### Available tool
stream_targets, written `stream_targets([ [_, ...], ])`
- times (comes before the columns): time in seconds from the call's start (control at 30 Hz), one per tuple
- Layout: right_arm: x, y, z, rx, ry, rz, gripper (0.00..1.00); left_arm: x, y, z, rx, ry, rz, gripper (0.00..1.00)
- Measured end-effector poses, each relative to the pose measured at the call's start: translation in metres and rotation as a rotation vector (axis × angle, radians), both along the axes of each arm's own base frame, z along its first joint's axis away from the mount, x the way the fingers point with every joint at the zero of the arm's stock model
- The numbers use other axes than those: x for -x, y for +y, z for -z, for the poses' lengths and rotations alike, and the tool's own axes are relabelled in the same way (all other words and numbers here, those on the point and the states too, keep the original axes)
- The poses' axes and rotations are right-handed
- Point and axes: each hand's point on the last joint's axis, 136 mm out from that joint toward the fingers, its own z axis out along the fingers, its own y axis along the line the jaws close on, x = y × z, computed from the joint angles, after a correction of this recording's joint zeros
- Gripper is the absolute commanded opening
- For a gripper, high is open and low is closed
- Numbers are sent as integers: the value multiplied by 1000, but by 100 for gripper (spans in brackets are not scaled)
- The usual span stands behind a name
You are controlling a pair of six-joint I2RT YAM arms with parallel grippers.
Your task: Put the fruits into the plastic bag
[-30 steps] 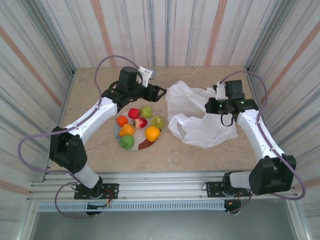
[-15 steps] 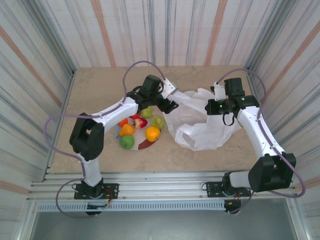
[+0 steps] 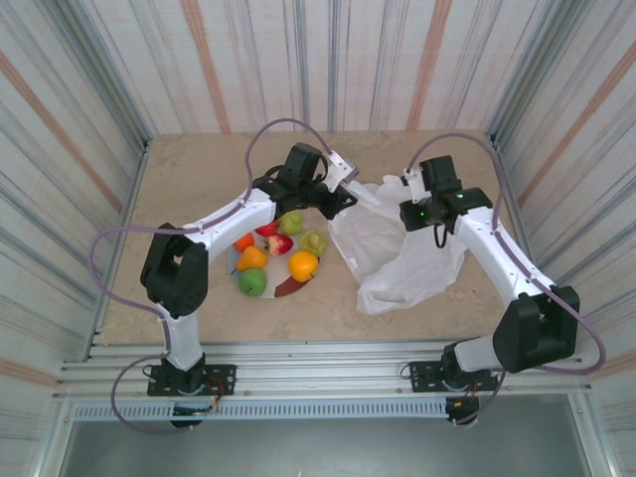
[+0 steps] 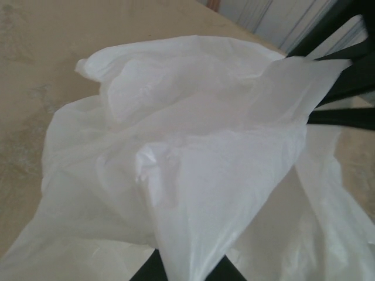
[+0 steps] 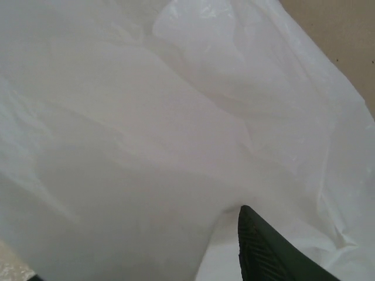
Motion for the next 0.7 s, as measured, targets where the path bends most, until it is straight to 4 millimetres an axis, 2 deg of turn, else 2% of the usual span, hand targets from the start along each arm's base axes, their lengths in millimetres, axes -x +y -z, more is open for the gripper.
stream_targets([
  [0.1, -6, 7, 6, 59, -19, -30, 56, 6, -2, 0, 13, 25, 25, 5],
  [0.27, -22, 2, 21, 123, -29, -10, 56, 11, -3, -3, 41, 65, 41, 5],
  [0.43, -22, -2, 33, 171, -36, 3, 56, 6, 2, -7, 79, 121, 18, 3],
  [0.47, -22, -3, 36, 177, -37, 5, 53, 4, 4, -8, 90, 131, 10, 3],
  [0.57, -18, -4, 44, 180, -26, 12, 30, -4, 10, -11, 118, 152, -17, 3],
  [0.7, -17, -2, 34, 135, -48, 18, 5, -11, 16, -10, 118, 156, -45, 9],
])
